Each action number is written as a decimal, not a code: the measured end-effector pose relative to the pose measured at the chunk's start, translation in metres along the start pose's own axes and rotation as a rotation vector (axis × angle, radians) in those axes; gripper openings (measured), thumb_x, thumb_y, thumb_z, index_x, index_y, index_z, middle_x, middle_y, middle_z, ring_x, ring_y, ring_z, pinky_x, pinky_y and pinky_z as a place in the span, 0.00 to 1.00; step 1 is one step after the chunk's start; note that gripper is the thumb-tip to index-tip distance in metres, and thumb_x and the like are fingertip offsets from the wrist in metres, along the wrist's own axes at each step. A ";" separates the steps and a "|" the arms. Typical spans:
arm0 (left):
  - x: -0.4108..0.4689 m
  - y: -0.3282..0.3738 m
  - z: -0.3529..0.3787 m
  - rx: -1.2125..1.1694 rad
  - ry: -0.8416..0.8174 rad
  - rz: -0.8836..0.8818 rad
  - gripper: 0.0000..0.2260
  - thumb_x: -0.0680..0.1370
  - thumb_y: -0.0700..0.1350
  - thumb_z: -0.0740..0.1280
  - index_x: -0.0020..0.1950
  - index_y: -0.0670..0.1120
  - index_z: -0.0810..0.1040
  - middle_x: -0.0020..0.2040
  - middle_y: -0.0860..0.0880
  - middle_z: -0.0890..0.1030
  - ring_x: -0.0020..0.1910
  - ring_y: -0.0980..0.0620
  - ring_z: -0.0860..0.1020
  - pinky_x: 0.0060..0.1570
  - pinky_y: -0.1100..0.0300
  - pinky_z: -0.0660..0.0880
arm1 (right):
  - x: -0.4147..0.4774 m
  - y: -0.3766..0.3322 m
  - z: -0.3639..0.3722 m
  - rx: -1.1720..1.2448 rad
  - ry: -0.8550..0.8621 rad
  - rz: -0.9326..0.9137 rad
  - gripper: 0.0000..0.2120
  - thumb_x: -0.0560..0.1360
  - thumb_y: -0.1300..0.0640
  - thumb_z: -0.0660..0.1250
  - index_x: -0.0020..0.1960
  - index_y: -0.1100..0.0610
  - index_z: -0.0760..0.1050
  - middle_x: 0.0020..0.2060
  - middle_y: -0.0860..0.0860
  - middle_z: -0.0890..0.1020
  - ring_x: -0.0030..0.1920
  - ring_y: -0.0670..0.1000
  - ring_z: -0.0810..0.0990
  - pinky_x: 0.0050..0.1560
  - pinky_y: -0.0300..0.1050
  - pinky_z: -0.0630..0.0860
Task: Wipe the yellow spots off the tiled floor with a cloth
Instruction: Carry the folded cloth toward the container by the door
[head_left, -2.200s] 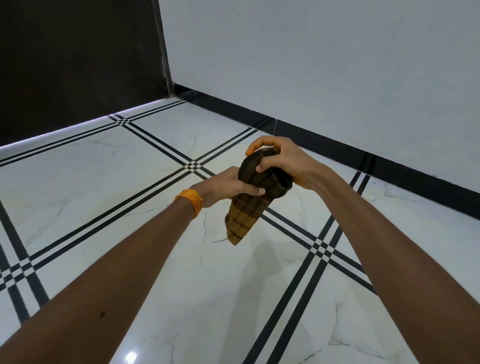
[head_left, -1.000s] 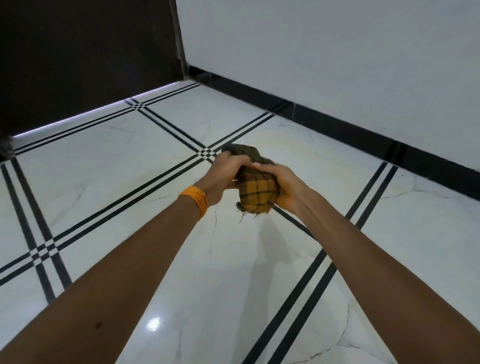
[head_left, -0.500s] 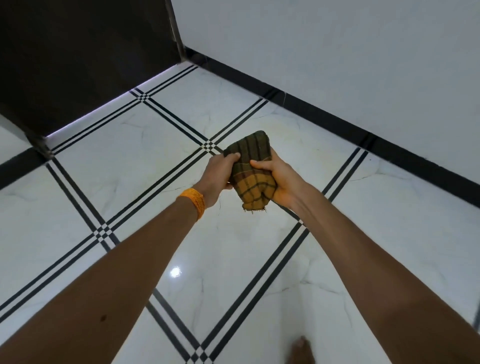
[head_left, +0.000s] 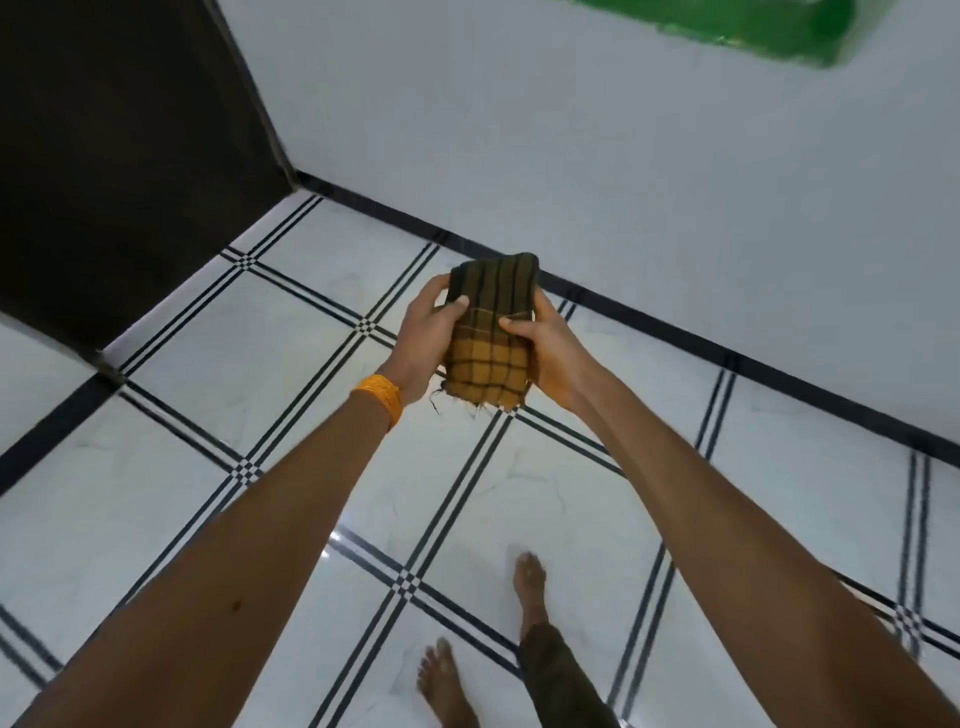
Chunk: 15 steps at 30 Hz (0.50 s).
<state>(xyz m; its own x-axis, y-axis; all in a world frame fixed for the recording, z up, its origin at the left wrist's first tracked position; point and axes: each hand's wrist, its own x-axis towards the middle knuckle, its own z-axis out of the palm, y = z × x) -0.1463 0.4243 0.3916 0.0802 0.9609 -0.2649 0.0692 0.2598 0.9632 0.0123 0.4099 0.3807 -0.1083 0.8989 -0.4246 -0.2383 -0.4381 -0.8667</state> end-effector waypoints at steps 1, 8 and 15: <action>-0.020 0.020 0.014 0.003 -0.016 -0.004 0.13 0.83 0.43 0.60 0.66 0.52 0.76 0.55 0.51 0.82 0.53 0.53 0.82 0.44 0.60 0.81 | -0.030 -0.017 -0.007 0.006 0.029 -0.021 0.27 0.80 0.67 0.63 0.74 0.45 0.68 0.62 0.55 0.83 0.58 0.57 0.84 0.56 0.60 0.82; -0.116 0.066 0.107 0.091 -0.073 0.067 0.13 0.83 0.45 0.60 0.66 0.52 0.76 0.58 0.49 0.82 0.56 0.52 0.81 0.55 0.53 0.81 | -0.174 -0.065 -0.054 0.080 0.200 -0.076 0.24 0.79 0.66 0.65 0.72 0.50 0.71 0.59 0.58 0.83 0.56 0.59 0.85 0.52 0.56 0.84; -0.215 0.074 0.240 0.209 -0.244 0.140 0.14 0.84 0.53 0.57 0.63 0.52 0.78 0.55 0.50 0.82 0.55 0.51 0.81 0.51 0.52 0.82 | -0.325 -0.062 -0.159 0.151 0.355 -0.170 0.24 0.81 0.67 0.62 0.70 0.45 0.71 0.59 0.54 0.83 0.55 0.56 0.85 0.51 0.55 0.84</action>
<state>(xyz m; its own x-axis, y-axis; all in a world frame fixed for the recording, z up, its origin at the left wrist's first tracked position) 0.0800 0.2144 0.5093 0.3367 0.9282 -0.1586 0.2412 0.0778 0.9673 0.2158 0.1441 0.5311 0.2782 0.8882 -0.3656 -0.3658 -0.2540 -0.8954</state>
